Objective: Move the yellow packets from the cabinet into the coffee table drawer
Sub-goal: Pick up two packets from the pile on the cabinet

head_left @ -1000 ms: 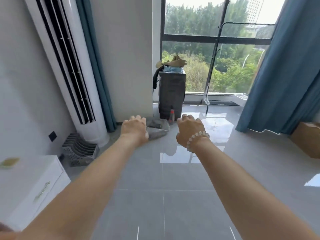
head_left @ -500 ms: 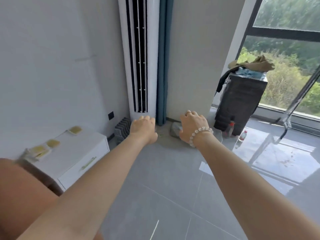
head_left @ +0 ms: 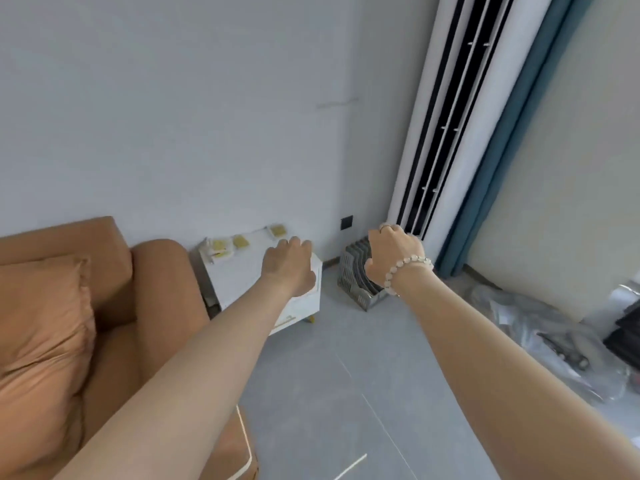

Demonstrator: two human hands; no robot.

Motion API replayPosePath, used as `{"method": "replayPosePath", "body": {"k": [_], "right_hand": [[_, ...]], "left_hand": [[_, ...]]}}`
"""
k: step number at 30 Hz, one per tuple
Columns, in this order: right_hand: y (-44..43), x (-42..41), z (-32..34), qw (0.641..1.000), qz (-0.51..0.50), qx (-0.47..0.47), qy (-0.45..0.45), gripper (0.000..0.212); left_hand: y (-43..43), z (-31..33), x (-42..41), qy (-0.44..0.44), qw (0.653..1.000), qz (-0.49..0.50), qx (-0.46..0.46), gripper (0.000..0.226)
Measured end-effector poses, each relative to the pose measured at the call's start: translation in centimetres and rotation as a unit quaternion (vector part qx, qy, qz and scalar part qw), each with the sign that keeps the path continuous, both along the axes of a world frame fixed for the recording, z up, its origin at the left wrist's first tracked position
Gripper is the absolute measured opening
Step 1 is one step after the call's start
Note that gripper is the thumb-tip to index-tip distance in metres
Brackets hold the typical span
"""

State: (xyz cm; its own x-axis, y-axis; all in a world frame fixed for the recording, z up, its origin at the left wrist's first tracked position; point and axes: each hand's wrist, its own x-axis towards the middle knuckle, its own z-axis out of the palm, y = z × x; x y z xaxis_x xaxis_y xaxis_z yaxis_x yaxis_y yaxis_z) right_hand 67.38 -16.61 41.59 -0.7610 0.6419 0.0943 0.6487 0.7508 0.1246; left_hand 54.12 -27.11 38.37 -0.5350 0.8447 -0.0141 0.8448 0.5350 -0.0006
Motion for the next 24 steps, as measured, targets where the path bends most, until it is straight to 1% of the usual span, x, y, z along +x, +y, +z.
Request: {"method": "replayPosePath", "body": {"k": [2, 4, 7, 10, 13, 15, 17, 20, 24], "right_hand": [[0.2, -3.1, -0.4, 0.999, 0.035, 0.001, 0.002, 0.036], [0.5, -5.9, -1.1, 0.997, 0.070, 0.001, -0.015, 0.036], [2.0, -9.5, -1.6, 0.994, 0.100, 0.010, -0.035, 0.033], [4.1, -15.0, -0.6, 0.993, 0.111, 0.027, -0.008, 0.031], [5.2, -21.1, -0.1, 0.989, 0.143, 0.031, 0.016, 0.031], [5.9, -24.0, -0.8, 0.986, 0.162, 0.031, -0.007, 0.032], [7.6, -26.2, -1.3, 0.985, 0.165, 0.043, -0.028, 0.032], [10.4, -28.9, -1.3, 0.987, 0.148, 0.052, -0.022, 0.033], [13.3, -31.7, -2.2, 0.990, 0.130, 0.046, -0.039, 0.032]], "left_hand": [[-0.7, -0.3, -3.2, 0.005, 0.999, 0.046, -0.005, 0.045], [-1.1, -0.6, -6.0, 0.009, 0.997, 0.080, -0.006, 0.046], [-0.3, -1.3, -9.0, 0.029, 0.995, 0.089, -0.019, 0.043], [1.3, -1.9, -12.9, 0.039, 0.995, 0.091, -0.017, 0.041], [2.4, -2.0, -18.2, 0.041, 0.991, 0.130, -0.008, 0.038], [3.3, -2.1, -21.2, 0.037, 0.989, 0.145, -0.015, 0.037], [4.7, -2.2, -24.1, 0.044, 0.988, 0.145, -0.012, 0.038], [6.9, -2.2, -27.7, 0.058, 0.988, 0.141, -0.001, 0.037], [9.3, -3.8, -30.4, 0.065, 0.989, 0.127, -0.031, 0.035]]}}
